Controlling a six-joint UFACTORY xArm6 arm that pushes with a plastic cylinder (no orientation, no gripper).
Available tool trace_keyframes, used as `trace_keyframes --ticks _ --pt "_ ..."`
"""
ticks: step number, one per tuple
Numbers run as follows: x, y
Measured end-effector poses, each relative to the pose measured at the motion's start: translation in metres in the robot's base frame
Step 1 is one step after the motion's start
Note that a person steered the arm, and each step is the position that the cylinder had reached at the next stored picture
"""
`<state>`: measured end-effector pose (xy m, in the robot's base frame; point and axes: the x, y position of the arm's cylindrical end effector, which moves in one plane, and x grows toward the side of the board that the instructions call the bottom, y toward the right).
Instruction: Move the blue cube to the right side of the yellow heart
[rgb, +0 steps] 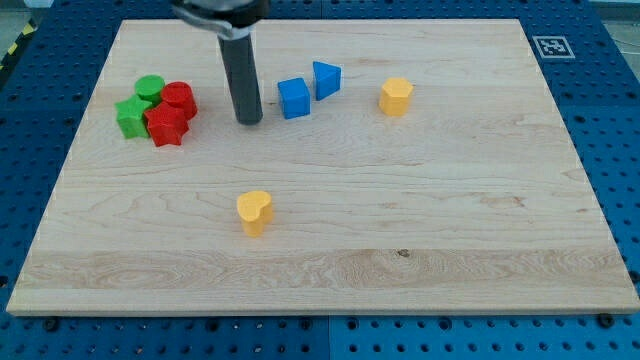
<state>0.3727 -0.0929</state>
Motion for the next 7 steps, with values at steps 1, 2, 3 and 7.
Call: trace_keyframes --ticks 1,2,3,7 --pt "-0.030 0.001" --pt "-0.051 0.013" --pt "-0.060 0.030" --pt "-0.023 0.050"
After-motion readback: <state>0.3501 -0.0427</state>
